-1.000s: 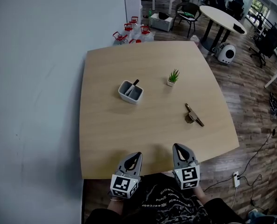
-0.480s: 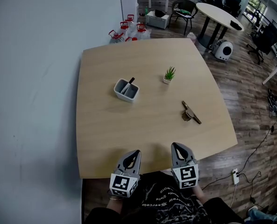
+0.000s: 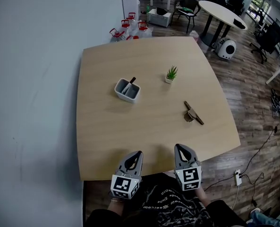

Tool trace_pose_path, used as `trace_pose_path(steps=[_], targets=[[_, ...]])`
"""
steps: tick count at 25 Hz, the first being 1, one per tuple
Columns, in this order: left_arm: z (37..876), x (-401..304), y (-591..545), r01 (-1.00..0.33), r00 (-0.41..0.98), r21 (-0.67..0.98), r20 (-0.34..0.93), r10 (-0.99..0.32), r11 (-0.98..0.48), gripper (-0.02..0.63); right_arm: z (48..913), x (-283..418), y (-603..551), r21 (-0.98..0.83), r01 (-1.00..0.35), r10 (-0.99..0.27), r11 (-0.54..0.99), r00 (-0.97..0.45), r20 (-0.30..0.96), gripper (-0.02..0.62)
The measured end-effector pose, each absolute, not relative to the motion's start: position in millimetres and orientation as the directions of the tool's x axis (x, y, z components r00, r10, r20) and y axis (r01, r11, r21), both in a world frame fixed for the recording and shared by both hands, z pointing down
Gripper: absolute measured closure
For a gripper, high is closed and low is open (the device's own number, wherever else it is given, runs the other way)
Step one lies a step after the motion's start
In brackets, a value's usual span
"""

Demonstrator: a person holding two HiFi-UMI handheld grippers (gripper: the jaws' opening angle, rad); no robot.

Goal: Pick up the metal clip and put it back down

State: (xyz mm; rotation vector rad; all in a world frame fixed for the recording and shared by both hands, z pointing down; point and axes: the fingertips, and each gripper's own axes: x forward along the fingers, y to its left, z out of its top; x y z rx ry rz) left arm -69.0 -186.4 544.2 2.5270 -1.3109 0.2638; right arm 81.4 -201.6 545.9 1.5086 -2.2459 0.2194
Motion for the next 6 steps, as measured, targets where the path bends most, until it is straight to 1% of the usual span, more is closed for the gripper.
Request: trace_pose_path(steps=[6], targets=[[545.2, -67.9, -191.5, -0.818, 0.574, 0.165, 0.290, -0.766, -0.551, 0.598, 546.6, 79.6, -206.3, 0.105, -0.907, -0.837, 0.409, -0.326, 0.440, 0.583]])
